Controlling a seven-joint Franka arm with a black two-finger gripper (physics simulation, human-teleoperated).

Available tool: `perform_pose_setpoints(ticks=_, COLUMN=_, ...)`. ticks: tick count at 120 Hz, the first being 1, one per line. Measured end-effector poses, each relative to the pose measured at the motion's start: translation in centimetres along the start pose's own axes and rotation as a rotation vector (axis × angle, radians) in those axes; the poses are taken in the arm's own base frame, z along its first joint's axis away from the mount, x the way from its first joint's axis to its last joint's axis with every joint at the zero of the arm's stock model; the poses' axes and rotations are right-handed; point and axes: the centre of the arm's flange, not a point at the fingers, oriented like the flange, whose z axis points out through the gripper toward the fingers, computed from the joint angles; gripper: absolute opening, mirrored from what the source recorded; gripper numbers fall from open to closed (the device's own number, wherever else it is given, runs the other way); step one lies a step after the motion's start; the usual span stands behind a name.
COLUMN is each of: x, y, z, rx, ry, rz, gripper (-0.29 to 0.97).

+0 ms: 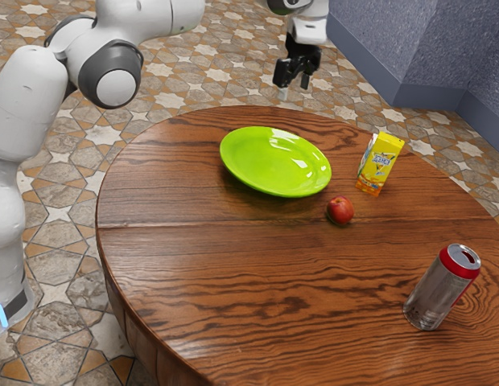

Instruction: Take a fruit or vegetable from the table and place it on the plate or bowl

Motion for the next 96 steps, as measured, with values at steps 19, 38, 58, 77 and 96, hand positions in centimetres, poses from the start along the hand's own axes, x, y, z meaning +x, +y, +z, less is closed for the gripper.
perform_pose_setpoints(ticks=19, x=0.0, y=0.0, z=0.1, rx=-0.002, ry=-0.001, rz=0.117, gripper=0.68)
perform_pose_setpoints(ticks=38, x=-0.4, y=-0.2, z=0.3, rx=-0.005, ry=-0.003, rz=0.197, gripper=0.68)
perform_pose_setpoints(ticks=58, x=-0.8, y=0.2, z=-0.9, rx=0.002, ry=-0.003, rz=0.259, gripper=0.68)
perform_pose_setpoints(ticks=77, x=5.8, y=10.3, z=-17.2, rx=0.245, ry=0.001, rz=0.432, gripper=0.68)
perform_pose_setpoints(ticks=96, x=18.1, y=19.5, z=-15.5, rx=0.169, ry=-0.005, rz=0.638, gripper=0.68)
